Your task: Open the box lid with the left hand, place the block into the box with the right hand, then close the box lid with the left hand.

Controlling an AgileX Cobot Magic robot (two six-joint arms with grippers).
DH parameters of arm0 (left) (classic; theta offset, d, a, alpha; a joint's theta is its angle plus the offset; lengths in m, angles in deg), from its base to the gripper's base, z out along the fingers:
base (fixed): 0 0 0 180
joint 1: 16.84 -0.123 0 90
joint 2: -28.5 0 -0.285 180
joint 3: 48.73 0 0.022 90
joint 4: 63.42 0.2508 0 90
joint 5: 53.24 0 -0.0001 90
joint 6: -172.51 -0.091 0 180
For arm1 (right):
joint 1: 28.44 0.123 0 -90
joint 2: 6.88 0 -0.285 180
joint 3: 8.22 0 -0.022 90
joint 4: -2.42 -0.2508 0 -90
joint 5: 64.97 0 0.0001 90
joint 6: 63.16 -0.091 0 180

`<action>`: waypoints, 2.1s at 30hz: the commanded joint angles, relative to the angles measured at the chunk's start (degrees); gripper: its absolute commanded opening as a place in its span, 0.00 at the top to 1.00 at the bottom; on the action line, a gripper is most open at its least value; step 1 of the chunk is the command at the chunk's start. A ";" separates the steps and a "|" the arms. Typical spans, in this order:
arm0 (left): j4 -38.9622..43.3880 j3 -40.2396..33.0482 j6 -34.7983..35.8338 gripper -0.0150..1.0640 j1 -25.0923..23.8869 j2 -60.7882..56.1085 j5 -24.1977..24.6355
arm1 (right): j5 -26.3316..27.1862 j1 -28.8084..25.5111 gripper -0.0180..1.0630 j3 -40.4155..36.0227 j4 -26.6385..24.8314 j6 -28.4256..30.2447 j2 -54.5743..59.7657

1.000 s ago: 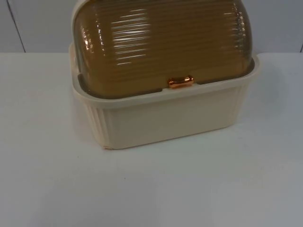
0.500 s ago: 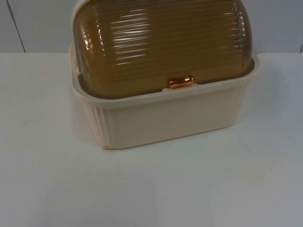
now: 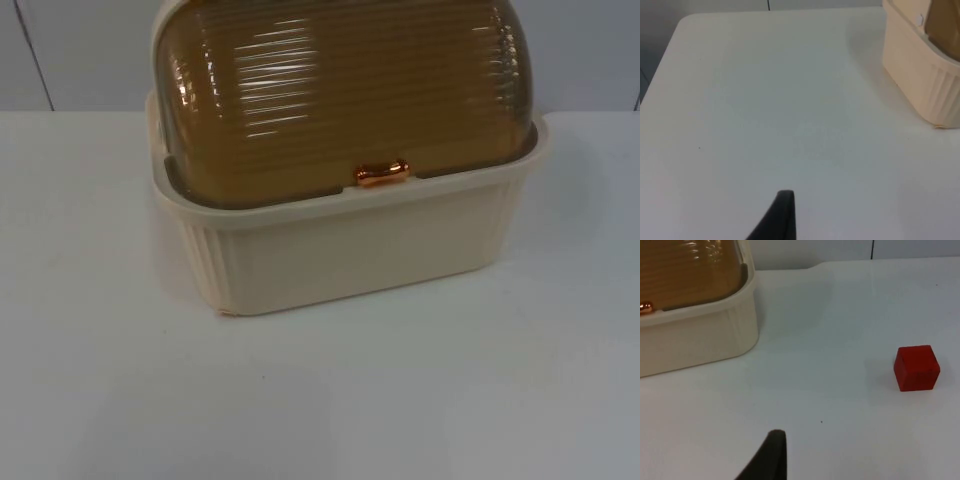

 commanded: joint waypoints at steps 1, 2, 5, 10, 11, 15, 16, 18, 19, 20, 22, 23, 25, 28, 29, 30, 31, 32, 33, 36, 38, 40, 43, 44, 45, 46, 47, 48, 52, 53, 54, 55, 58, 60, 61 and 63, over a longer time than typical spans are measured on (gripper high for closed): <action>0.46 -0.24 0.59 0.04 0.14 -0.18 -0.68 | -0.10 0.15 0.01 -0.02 1.38 -0.43 -0.11; 0.46 -0.24 0.59 0.04 0.14 -0.05 -0.68 | -0.11 0.15 0.01 -0.02 1.62 -0.43 0.13; 0.46 -0.24 0.59 0.04 0.14 1.62 -0.79 | 0.92 0.15 0.01 -0.02 1.31 -0.43 1.62; 1.49 2.53 0.95 0.04 0.14 6.69 -7.24 | 3.81 0.15 0.01 2.92 1.55 -0.43 7.26; 1.49 2.53 0.95 0.04 0.14 6.69 -7.24 | 3.81 0.15 0.01 2.92 1.55 -0.43 7.26; 3.24 5.52 2.95 0.04 0.22 12.53 -13.09 | 8.16 0.15 0.01 6.79 1.80 -0.81 14.25; 3.35 6.23 3.00 0.04 0.22 13.85 -14.32 | 9.33 0.15 0.01 7.65 2.32 -1.33 16.32; 3.47 6.70 3.00 0.04 0.22 15.44 -16.12 | 10.45 0.15 0.01 8.58 3.28 -1.83 18.19; 3.47 7.19 3.00 0.04 0.22 17.08 -18.06 | 11.52 0.15 0.01 9.34 4.11 -1.83 20.48; 3.47 7.55 3.00 0.04 0.22 18.84 -19.96 | 12.73 0.15 0.01 10.17 5.38 -1.83 22.80; 3.47 8.20 3.00 0.04 0.22 22.29 -22.35 | 15.55 0.15 0.01 11.76 7.28 -2.86 26.68; 3.47 8.20 3.00 0.04 0.22 22.29 -22.35 | 15.55 0.15 0.01 11.76 7.28 -2.86 26.68; 3.47 8.78 3.00 0.04 0.14 25.90 -24.52 | 18.09 0.15 0.01 13.43 7.68 -3.40 30.19; 3.47 9.89 3.00 0.04 0.14 31.65 -29.35 | 21.23 0.15 0.01 16.66 7.68 -3.51 34.43; 3.47 9.89 3.00 0.04 0.14 31.65 -29.35 | 21.23 0.15 0.01 16.66 7.68 -3.51 34.43; 3.47 10.63 3.00 0.04 0.14 33.25 -30.38 | 21.63 0.15 0.01 17.67 7.68 -3.51 35.44; 3.47 11.42 3.00 0.04 0.14 35.10 -31.23 | 21.73 0.15 0.01 18.95 7.68 -3.62 36.40; 3.47 12.68 3.00 0.04 0.14 37.07 -31.30 | 21.73 0.15 0.01 19.99 7.68 -3.62 37.45; 3.47 14.14 3.00 0.04 0.14 38.68 -31.30 | 21.87 0.15 0.01 21.06 7.68 -3.62 38.38; 3.09 16.98 3.00 0.04 0.14 42.24 -31.06 | 22.43 0.15 0.01 22.59 8.11 -3.62 39.78; 2.84 20.05 3.00 0.04 0.22 45.34 -30.92 | 22.68 0.15 0.01 23.54 9.52 -3.62 41.30; 2.84 22.57 2.44 0.04 0.24 48.68 -30.92 | 22.68 0.15 0.01 23.56 11.07 -3.62 42.38; 3.03 23.96 2.41 0.04 0.82 51.34 -31.20 | 22.55 0.15 0.01 23.56 11.06 -3.62 43.31; 3.06 24.41 2.41 0.04 1.55 52.61 -31.32 | 22.55 0.15 0.01 23.56 11.06 -3.62 43.58; 3.06 24.38 2.41 0.04 2.58 53.64 -31.76 | 22.55 0.15 0.01 23.66 11.06 -3.62 43.87; 3.06 24.38 2.41 0.04 3.77 54.48 -31.73 | 22.55 0.15 0.01 23.66 11.06 -3.62 44.29; 3.06 24.38 2.41 0.04 3.77 54.48 -31.73 | 22.55 0.15 0.01 23.66 11.06 -3.62 44.29; 3.06 24.38 2.41 0.04 4.73 55.45 -31.73 | 22.55 0.15 0.01 23.66 11.66 -3.62 44.29; 3.06 24.38 1.67 0.04 8.36 58.29 -31.73 | 22.55 0.15 0.01 23.66 12.81 -3.62 44.29; 3.06 24.38 0.59 0.04 10.06 59.32 -31.32 | 22.46 0.15 0.01 23.66 13.40 -3.62 44.29; 3.06 24.38 -1.07 0.04 12.13 60.29 -31.07 | 22.17 0.15 0.01 23.66 13.60 -3.62 44.29; 3.06 24.38 -3.05 0.04 15.75 61.63 -30.93 | 21.94 0.15 0.01 23.66 13.60 -3.62 44.29; 3.06 24.38 -5.63 0.04 20.64 63.47 -31.46 | 21.94 0.15 0.01 23.66 13.70 -3.62 44.29; 3.33 24.38 -7.91 0.04 25.21 65.20 -32.46 | 21.69 0.15 0.01 23.66 13.69 -3.62 44.29; 3.44 24.38 -8.82 0.04 27.48 66.25 -33.29 | 21.60 0.15 0.01 23.66 13.69 -3.62 44.29; 3.44 24.38 -9.60 0.04 29.55 67.32 -34.24 | 21.49 0.15 0.01 23.66 13.69 -3.62 44.29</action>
